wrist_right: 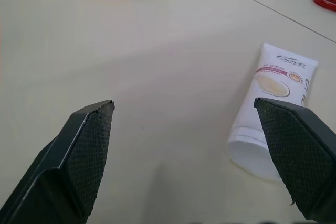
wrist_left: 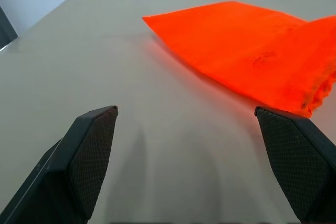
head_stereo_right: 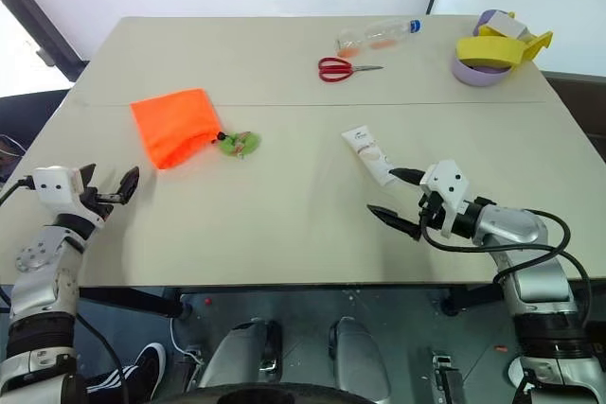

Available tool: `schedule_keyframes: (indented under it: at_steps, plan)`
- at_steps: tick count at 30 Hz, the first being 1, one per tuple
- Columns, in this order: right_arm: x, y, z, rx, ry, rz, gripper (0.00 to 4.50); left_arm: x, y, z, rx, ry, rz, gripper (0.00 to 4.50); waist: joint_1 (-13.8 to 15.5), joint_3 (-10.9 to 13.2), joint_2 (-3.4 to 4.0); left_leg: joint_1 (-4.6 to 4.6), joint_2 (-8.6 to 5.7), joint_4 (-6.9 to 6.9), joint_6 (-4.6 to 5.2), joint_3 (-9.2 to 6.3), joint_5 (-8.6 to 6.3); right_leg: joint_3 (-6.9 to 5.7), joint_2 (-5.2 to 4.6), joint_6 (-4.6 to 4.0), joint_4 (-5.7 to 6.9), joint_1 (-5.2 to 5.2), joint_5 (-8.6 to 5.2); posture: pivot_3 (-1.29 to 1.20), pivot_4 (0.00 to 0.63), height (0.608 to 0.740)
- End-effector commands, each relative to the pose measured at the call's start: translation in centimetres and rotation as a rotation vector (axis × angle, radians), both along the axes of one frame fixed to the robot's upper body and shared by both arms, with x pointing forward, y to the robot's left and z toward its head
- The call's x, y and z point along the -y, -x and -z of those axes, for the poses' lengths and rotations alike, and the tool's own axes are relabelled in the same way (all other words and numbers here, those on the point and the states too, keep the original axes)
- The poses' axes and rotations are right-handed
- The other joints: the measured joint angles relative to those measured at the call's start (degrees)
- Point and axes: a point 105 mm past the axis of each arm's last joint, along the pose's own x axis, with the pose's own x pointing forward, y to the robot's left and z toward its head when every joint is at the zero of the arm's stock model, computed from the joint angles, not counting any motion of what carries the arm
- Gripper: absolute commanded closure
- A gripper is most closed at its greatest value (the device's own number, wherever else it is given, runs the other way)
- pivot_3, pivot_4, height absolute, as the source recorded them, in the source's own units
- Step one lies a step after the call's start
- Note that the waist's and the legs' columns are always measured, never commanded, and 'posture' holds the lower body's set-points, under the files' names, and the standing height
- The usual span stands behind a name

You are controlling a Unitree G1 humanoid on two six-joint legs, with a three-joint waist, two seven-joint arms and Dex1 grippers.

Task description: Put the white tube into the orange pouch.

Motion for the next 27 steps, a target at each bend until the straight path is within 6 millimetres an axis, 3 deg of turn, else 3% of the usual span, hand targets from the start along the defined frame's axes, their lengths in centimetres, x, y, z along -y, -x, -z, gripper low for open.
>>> schedule_keyframes:
  at_steps: [1,5,21,27]
  plan:
    - [0.1,-0.2,-1.3,0.058,-0.001,-0.003,0.04,-0.6,0.1,-1.9,0.076,-0.040,-0.015,0.03,0.0,0.0,0.00,0.00,0.00,0.00,0.00,0.00,0.00,0.00,0.00,0.00,-0.01,0.01,0.00,0.00,0.150,0.740]
    - [0.1,-0.1,-1.2,0.054,-0.001,-0.002,0.04,-0.1,0.1,-2.8,0.116,-0.040,0.029,0.03,0.0,0.0,0.00,0.00,0.00,0.01,0.00,0.00,0.00,0.00,0.00,-0.01,-0.01,0.02,0.00,0.00,0.150,0.740]
    - [0.6,-0.2,-1.2,0.056,0.013,0.016,0.04,-0.3,0.2,-2.2,0.094,-0.061,0.033,0.03,0.0,0.0,0.00,0.01,0.00,0.01,0.00,0.01,0.00,0.00,0.00,0.01,0.00,0.03,0.01,0.00,0.150,0.740]
    - [0.6,-0.4,-1.2,0.058,0.012,0.017,0.04,0.4,0.1,-3.1,0.124,-0.083,0.086,0.03,0.0,0.0,0.00,0.01,0.00,0.01,0.00,0.01,0.00,0.00,0.00,0.01,0.00,0.02,0.01,0.00,0.150,0.740]
